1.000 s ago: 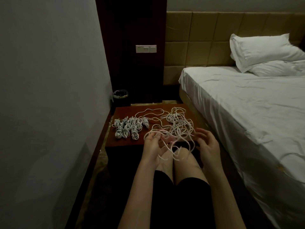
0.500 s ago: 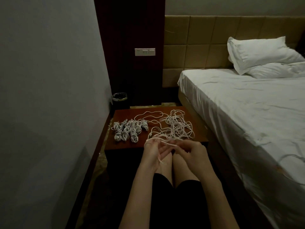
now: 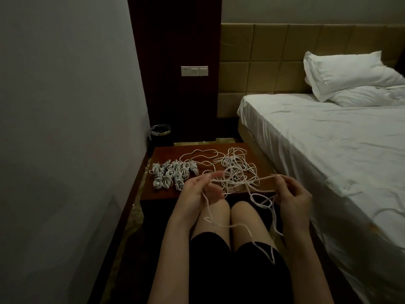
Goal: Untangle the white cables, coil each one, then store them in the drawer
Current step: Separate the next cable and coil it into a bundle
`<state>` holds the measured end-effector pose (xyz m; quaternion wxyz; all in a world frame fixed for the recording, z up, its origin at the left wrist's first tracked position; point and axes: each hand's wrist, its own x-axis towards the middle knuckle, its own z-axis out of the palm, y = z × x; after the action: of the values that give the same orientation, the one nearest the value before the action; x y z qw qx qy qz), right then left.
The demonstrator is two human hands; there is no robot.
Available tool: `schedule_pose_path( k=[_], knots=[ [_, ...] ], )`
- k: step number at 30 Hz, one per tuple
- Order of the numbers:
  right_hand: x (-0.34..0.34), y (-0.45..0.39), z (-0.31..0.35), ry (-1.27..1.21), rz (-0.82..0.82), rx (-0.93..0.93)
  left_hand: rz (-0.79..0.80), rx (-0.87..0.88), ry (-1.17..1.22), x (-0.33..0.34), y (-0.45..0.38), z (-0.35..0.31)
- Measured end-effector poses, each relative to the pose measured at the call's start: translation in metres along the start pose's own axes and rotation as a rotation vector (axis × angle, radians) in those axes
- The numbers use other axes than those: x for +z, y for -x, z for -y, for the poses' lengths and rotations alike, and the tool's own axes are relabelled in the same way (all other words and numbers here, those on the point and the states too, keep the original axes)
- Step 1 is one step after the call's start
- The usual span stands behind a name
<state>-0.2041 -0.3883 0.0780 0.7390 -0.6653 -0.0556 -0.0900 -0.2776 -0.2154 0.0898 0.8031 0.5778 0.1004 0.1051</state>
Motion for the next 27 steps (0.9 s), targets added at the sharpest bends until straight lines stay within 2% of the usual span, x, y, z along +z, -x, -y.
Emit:
schedule_pose_path(
  k=[1,3,5,6,7,8,10,12,14,16,18,22,27],
  knots=[
    [0.0,0.001,0.002,0.002,0.024,0.003,-0.062,-0.007,-0.056,0.002,-0.002,0.003],
    [0.004,0.004,0.004,0.023,0.118,0.007,-0.193,0.032,-0.376,0.007,-0.006,0.01],
    [0.009,0.008,0.008,0.021,0.187,0.009,-0.326,0.208,-0.629,0.014,-0.005,0.012],
    [0.011,0.01,0.01,0.0,0.199,0.012,-0.356,0.317,-0.647,0.017,-0.003,0.01],
    [0.012,0.01,0.012,-0.03,0.205,0.023,-0.319,0.393,-0.623,0.02,-0.002,0.009],
    [0.013,0.011,0.014,-0.069,0.22,0.036,-0.209,0.416,-0.578,0.022,-0.003,0.008],
    [0.014,0.013,0.02,-0.17,0.269,0.067,0.067,0.33,-0.556,0.028,-0.001,0.008],
    [0.014,0.015,0.028,-0.279,0.284,0.102,0.172,0.334,-0.628,0.03,-0.002,0.011],
    [0.014,0.015,0.034,-0.4,0.261,0.143,0.165,0.347,-0.61,0.03,-0.002,0.013],
    [0.012,0.014,0.034,-0.457,0.228,0.155,0.15,0.246,-0.426,0.028,0.001,0.011],
    [0.011,0.015,0.031,-0.397,0.187,0.135,0.128,0.159,-0.269,0.023,0.003,0.01],
    [0.014,0.015,0.025,-0.196,0.147,0.07,-0.003,0.063,-0.269,0.014,0.0,0.011],
    [0.014,0.016,0.021,-0.106,0.192,0.013,-0.132,-0.101,-0.126,0.012,-0.001,0.009]
  ],
)
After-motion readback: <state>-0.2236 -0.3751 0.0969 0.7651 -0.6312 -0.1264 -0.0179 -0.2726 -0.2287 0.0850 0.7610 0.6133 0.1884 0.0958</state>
